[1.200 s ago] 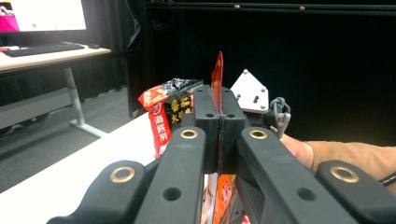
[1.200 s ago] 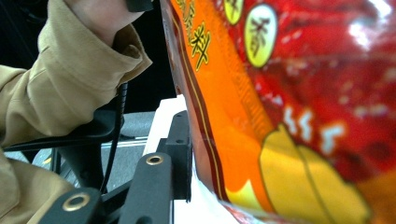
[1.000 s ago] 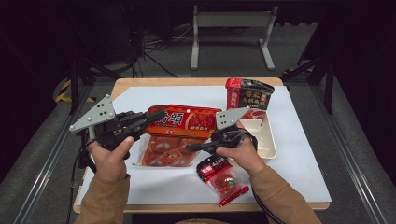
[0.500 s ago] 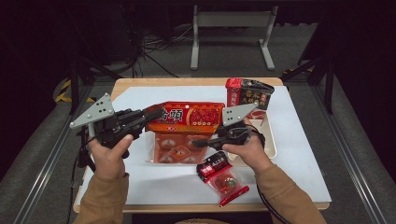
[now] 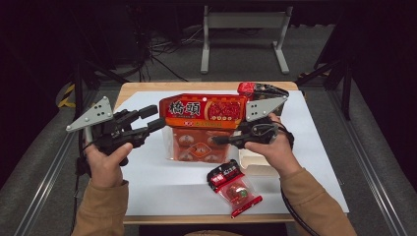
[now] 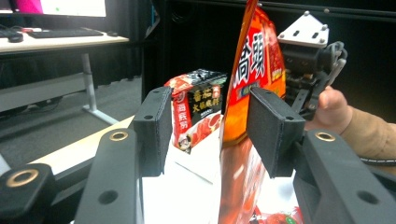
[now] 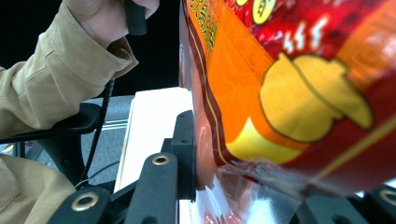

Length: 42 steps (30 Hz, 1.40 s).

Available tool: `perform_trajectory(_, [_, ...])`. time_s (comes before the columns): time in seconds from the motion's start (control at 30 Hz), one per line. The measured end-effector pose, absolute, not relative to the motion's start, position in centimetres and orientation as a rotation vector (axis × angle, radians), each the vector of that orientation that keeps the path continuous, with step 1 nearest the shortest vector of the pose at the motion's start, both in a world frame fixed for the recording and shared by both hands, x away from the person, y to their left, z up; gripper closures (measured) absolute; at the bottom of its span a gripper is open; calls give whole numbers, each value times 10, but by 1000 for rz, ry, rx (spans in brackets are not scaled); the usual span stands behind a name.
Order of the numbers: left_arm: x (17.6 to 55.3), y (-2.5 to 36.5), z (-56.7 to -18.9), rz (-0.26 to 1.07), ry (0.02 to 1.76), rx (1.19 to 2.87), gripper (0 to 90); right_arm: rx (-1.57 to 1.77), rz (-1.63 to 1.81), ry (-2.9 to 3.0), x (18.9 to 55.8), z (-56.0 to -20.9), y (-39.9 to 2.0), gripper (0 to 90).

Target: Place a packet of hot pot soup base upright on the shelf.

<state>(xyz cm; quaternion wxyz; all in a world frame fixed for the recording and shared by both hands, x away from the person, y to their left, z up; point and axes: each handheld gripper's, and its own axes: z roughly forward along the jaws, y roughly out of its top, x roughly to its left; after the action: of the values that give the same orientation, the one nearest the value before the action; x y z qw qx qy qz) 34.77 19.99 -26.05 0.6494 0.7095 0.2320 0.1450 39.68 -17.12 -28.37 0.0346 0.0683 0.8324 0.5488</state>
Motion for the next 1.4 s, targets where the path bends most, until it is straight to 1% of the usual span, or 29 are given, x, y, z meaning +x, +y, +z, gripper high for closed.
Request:
perform_trajectory(0.2, [351, 208, -263, 367, 572, 1617, 469, 251, 1661, 2542, 398, -269, -179, 702])
perform_trajectory(0.6, [358, 220, -271, 389, 628, 1629, 462, 322, 1656, 2466, 401, -243, -205, 703])
perform_trajectory(0.9, [363, 224, -276, 372, 647, 1636, 460, 372, 1637, 2427, 400, -236, -225, 702])
perform_trajectory(1.4, [368, 228, -282, 382, 680, 1655, 452, 474, 1583, 2357, 397, -231, -260, 702])
